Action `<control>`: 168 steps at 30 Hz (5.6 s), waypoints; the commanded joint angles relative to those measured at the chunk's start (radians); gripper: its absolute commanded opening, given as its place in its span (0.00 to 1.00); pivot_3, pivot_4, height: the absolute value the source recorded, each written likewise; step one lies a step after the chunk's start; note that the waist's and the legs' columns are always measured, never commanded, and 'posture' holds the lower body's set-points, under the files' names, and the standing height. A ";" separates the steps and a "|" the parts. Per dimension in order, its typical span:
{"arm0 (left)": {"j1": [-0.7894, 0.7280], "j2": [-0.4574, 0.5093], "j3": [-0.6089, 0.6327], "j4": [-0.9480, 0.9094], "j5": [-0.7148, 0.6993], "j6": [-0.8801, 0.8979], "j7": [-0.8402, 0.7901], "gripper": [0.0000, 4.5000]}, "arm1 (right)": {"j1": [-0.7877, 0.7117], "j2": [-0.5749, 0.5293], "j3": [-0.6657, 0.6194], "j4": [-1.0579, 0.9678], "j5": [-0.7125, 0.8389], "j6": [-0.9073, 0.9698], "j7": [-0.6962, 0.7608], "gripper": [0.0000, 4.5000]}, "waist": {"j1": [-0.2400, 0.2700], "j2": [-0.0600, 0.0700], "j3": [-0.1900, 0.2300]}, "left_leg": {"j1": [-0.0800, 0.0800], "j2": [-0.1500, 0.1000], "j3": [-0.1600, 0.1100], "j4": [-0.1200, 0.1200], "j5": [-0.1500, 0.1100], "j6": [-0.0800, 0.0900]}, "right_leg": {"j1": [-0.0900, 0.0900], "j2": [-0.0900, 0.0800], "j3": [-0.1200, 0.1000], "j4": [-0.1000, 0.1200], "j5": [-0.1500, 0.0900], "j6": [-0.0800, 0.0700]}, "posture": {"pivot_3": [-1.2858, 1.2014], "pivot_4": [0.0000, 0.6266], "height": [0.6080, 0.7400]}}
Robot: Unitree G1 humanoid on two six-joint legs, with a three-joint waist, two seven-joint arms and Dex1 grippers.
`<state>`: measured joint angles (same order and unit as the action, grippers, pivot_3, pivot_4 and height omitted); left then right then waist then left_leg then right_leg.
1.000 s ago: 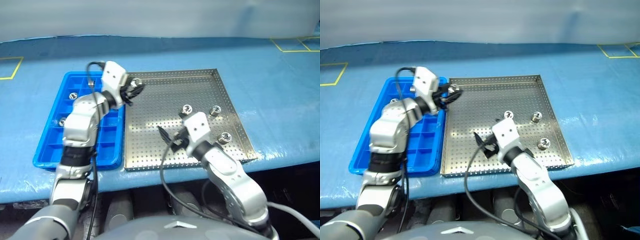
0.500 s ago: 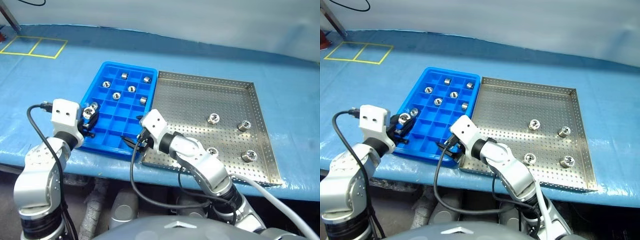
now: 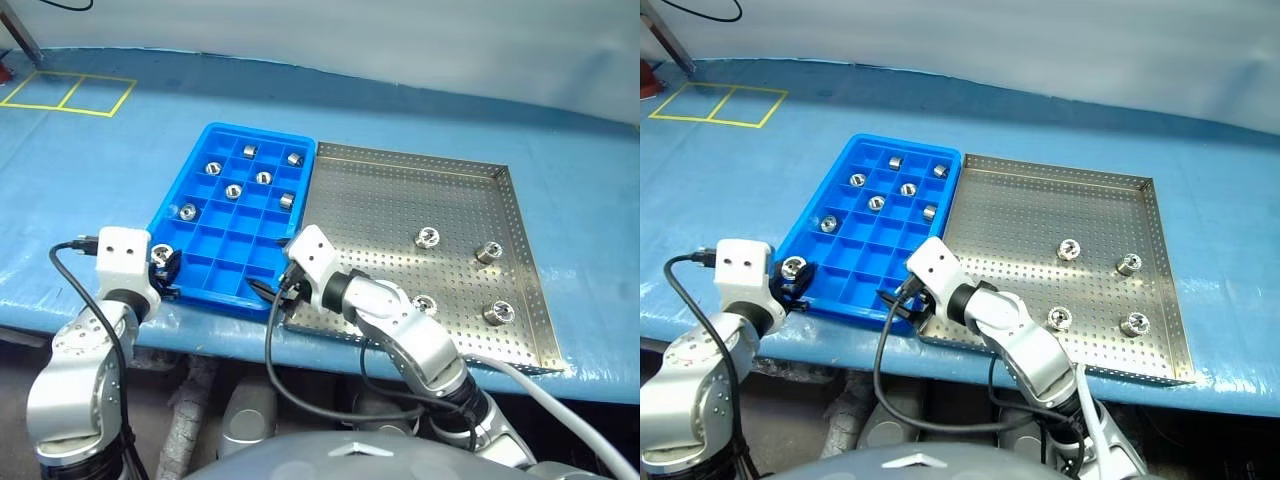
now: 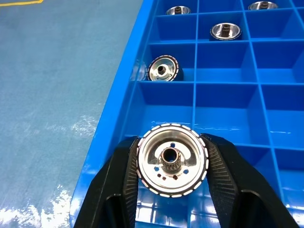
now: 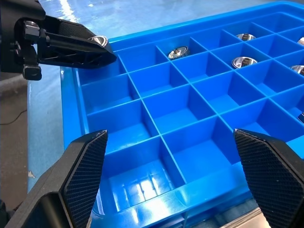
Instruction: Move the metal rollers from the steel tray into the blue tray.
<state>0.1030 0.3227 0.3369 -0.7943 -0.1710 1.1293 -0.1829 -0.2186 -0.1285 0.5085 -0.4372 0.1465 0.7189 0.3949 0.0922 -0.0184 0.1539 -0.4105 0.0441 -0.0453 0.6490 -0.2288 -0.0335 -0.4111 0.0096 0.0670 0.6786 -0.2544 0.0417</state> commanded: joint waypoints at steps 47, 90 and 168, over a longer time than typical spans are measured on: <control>-0.731 -0.050 -0.586 0.806 -0.074 -0.608 -0.545 0.60 | 0.373 -0.227 -0.348 -0.409 0.013 0.052 -0.068 1.00 | -0.108 0.001 0.000 | -0.003 -0.002 0.002 0.000 -0.001 0.001 | -0.001 0.000 0.002 -0.004 0.002 0.005 | 0.48 0.24 1.00; -1.133 -0.395 -0.719 1.850 0.342 -1.119 -0.533 0.99 | 0.423 -0.154 -0.310 -0.444 -0.016 0.052 -0.200 1.00 | -0.240 0.001 0.000 | -0.003 -0.003 0.003 0.000 -0.002 0.003 | -0.001 0.000 0.005 -0.003 0.002 0.008 | 0.43 0.24 1.00; -0.118 -0.002 -0.141 0.124 0.148 -0.035 0.016 0.67 | 0.010 0.034 -0.015 -0.050 -0.010 -0.018 -0.055 1.00 | -0.079 0.002 0.000 | 0.000 -0.001 0.000 0.001 0.000 0.000 | 0.000 0.000 0.001 0.001 0.002 0.005 | 0.57 0.24 1.00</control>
<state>-0.0020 0.3170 0.1867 -0.6387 -0.0206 1.1016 -0.1735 -0.2085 -0.1067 0.5018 -0.4516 0.1285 0.7251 0.3416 0.0132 -0.0168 0.1541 -0.4105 0.0435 -0.0453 0.6499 -0.2287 -0.0334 -0.4108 0.0096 0.0677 0.6791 -0.2521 0.0462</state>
